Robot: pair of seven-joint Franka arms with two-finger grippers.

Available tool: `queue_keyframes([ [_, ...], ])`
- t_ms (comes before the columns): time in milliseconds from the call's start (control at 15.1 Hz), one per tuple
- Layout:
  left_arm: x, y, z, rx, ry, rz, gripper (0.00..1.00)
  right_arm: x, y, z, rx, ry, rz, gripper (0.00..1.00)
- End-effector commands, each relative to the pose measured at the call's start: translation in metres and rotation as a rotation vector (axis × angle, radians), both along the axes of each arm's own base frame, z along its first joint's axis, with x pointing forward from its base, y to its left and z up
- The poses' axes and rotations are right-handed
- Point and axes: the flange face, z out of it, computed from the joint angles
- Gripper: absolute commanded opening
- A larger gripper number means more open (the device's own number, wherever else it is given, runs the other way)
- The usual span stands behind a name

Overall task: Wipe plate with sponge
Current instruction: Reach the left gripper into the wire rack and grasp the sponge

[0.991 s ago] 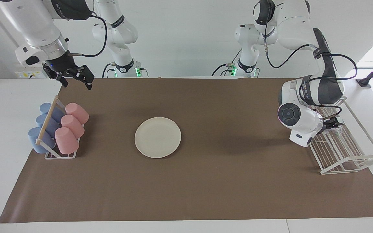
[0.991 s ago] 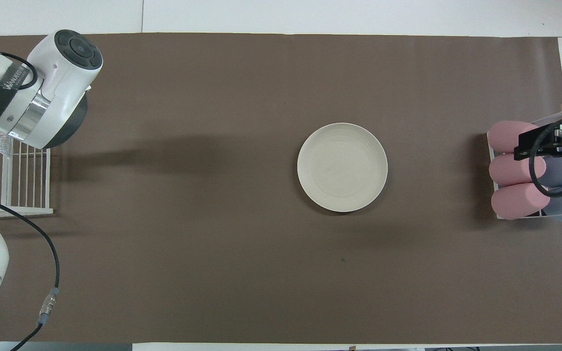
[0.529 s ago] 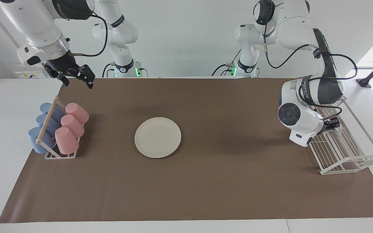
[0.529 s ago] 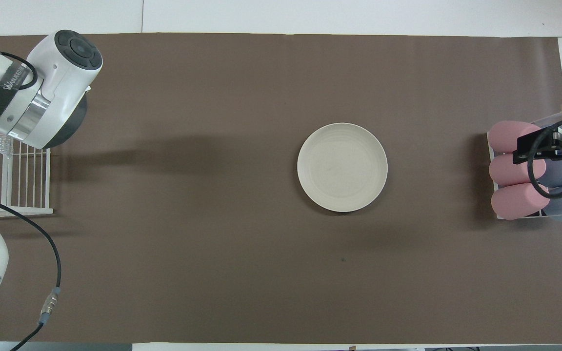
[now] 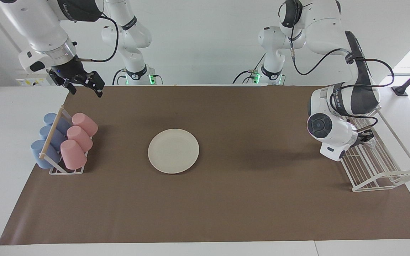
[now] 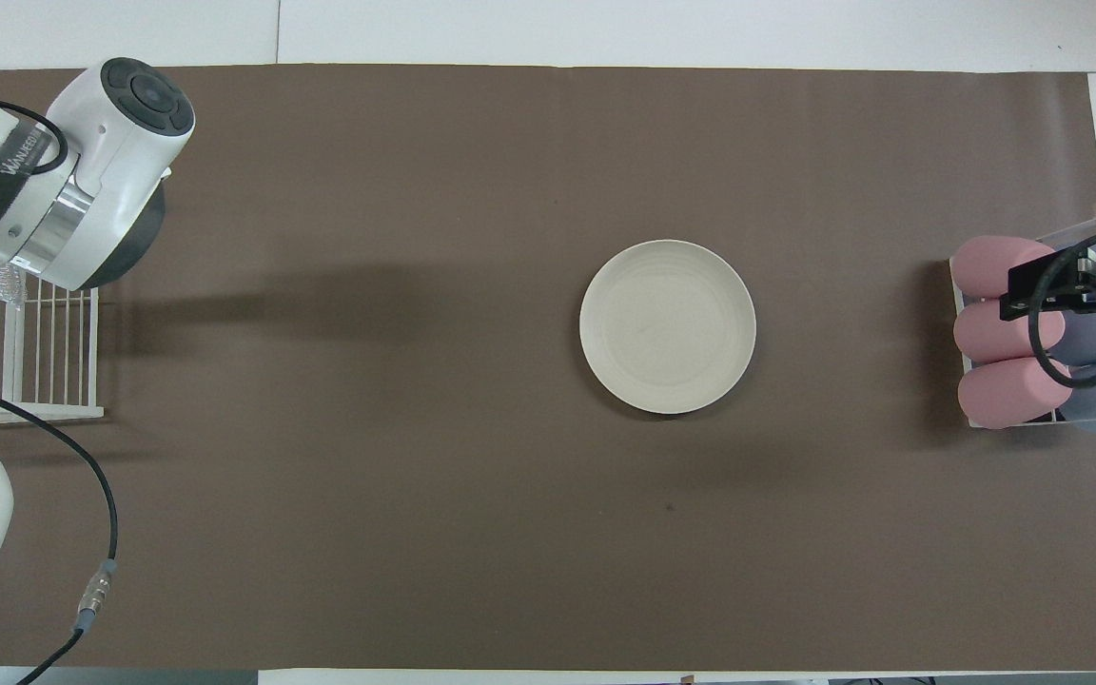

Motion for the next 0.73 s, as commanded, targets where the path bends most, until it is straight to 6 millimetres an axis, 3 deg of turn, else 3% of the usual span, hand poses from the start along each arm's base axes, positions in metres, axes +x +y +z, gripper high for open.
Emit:
queue_keyframes([
  [0,-0.008,0.001,0.035,-0.085,-0.035,0.035,0.0,-0.003,0.003,0.005,0.015,0.003,-0.026,1.0],
  [132,-0.022,-0.002,0.077,-0.253,-0.078,0.123,0.0,-0.003,0.006,0.006,0.01,0.006,-0.099,1.0],
  [198,-0.03,-0.006,0.089,-0.321,-0.064,0.173,0.0,-0.004,0.023,0.006,0.003,0.015,-0.13,1.0],
  [330,-0.037,-0.02,0.117,-0.418,-0.043,0.239,0.0,-0.011,0.031,0.007,-0.012,0.037,-0.234,1.0],
  [463,-0.048,-0.031,0.127,-0.57,0.01,0.316,0.0,-0.011,0.049,0.007,-0.022,0.036,-0.324,1.0],
  [529,-0.059,-0.036,0.147,-0.659,0.007,0.331,0.0,-0.012,0.06,0.009,0.011,0.044,-0.376,1.0],
  [595,-0.074,-0.028,0.18,-0.766,-0.032,0.354,0.0,-0.013,0.067,0.009,0.039,0.06,-0.436,1.0],
  [661,-0.083,-0.017,0.198,-0.874,-0.048,0.399,0.0,-0.014,0.073,0.011,0.046,0.07,-0.516,1.0],
])
